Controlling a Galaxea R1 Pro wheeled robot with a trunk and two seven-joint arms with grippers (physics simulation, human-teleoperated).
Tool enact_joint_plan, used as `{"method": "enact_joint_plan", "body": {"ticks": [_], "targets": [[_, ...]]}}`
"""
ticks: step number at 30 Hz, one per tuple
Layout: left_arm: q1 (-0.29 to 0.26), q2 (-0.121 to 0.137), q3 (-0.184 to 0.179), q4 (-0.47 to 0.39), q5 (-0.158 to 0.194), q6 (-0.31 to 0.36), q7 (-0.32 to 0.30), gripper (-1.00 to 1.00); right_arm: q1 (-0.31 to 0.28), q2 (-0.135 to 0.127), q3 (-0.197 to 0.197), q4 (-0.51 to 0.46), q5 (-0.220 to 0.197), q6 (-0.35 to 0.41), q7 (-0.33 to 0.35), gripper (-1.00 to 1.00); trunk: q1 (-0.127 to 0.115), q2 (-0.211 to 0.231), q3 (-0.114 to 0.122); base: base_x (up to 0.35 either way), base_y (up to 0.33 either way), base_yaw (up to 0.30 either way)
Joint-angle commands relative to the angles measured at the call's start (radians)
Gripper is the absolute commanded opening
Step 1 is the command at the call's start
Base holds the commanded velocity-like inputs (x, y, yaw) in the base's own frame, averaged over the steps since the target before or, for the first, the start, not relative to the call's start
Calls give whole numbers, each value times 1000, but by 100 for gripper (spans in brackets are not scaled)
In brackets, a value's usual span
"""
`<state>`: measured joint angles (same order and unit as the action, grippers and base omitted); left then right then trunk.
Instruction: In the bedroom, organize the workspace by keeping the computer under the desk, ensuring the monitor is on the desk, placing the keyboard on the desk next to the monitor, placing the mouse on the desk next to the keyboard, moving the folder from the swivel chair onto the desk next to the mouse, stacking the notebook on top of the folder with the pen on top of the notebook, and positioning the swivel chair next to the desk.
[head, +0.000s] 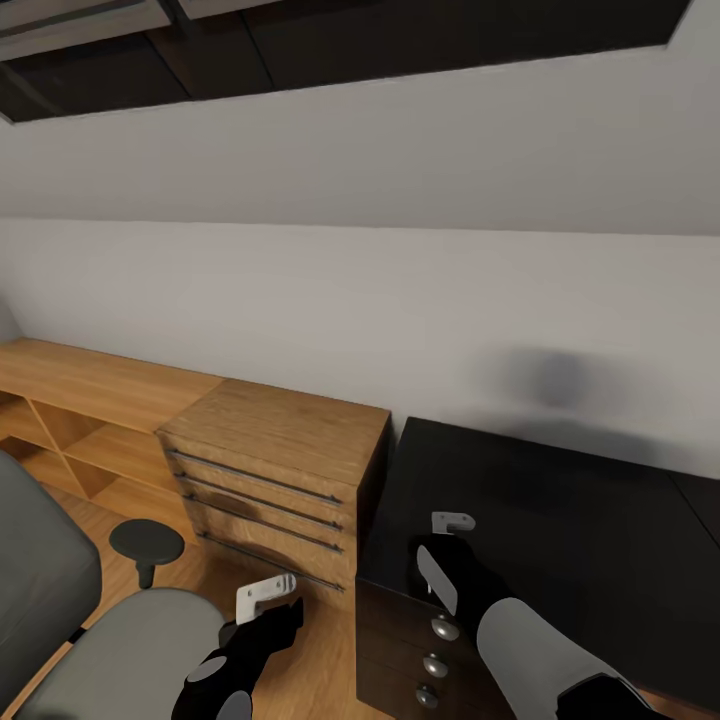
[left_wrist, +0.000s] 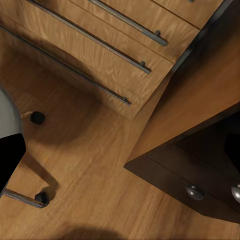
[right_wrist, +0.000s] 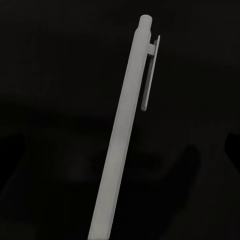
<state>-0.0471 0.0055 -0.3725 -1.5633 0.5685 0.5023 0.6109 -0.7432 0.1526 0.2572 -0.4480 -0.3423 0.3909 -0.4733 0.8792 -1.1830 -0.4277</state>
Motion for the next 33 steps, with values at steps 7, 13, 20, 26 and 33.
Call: {"method": "enact_joint_plan", "body": {"ticks": [7,13,20,26,33], "targets": [[-2,1,-2,-1,8,2,9,100,-1,-2,8,-1,-9,5,-8,100,0,-1,-1,0,0,0],[-1,1,-2,-1,8,2,9,100,-1,-2,8,-1,-9,5,-9,100,19,-36,-17,0,0,0],[-1,1,-2,-1,8,2,9,100,-1,-2,8,-2,-10,5,-9,100,19,-36,-17,0,0,0],[-1,1,-2,-1,8,2,9,100,-1,-2,8,-2,-10,5,-10,100,19,-36,-17,0,0,0],[-1,1,-2,-1,8,2,9,100,-1,-2,8,-3,-10,5,-9,-100,19,-36,-17,0,0,0]]}}
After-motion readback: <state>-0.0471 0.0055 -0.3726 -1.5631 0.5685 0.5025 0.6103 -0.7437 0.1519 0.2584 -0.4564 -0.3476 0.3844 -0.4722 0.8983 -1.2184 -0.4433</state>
